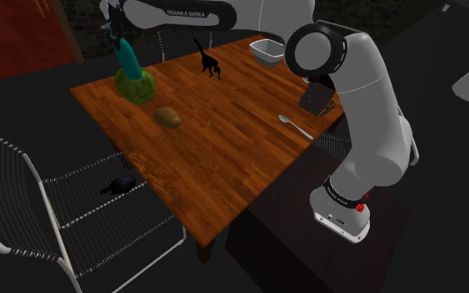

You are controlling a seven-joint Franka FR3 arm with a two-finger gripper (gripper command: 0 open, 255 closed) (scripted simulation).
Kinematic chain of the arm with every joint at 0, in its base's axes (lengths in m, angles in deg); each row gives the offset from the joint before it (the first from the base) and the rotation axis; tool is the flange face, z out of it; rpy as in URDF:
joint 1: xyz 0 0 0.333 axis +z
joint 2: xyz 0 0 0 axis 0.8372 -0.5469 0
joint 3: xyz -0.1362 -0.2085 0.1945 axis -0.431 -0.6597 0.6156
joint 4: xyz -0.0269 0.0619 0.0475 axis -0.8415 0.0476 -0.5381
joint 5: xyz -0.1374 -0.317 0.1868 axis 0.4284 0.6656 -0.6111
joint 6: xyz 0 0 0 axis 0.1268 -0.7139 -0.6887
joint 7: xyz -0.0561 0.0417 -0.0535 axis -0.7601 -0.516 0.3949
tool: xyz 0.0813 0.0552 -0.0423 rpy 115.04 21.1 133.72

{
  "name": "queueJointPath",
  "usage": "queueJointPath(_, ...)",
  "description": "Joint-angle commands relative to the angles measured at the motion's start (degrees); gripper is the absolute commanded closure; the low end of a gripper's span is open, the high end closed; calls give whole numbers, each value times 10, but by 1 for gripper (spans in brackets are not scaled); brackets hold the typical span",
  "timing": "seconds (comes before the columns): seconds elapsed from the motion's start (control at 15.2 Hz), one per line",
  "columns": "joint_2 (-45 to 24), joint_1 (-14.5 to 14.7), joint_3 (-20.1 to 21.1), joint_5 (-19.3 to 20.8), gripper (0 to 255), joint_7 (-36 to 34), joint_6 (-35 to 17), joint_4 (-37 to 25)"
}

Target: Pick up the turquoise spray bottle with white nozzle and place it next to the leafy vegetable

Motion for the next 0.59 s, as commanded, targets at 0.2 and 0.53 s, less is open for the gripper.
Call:
queueJointPath(0.2,8,-13,-2,6,255,-18,-40,53)
queueJointPath(0.53,9,-21,-6,13,255,-34,-76,93)
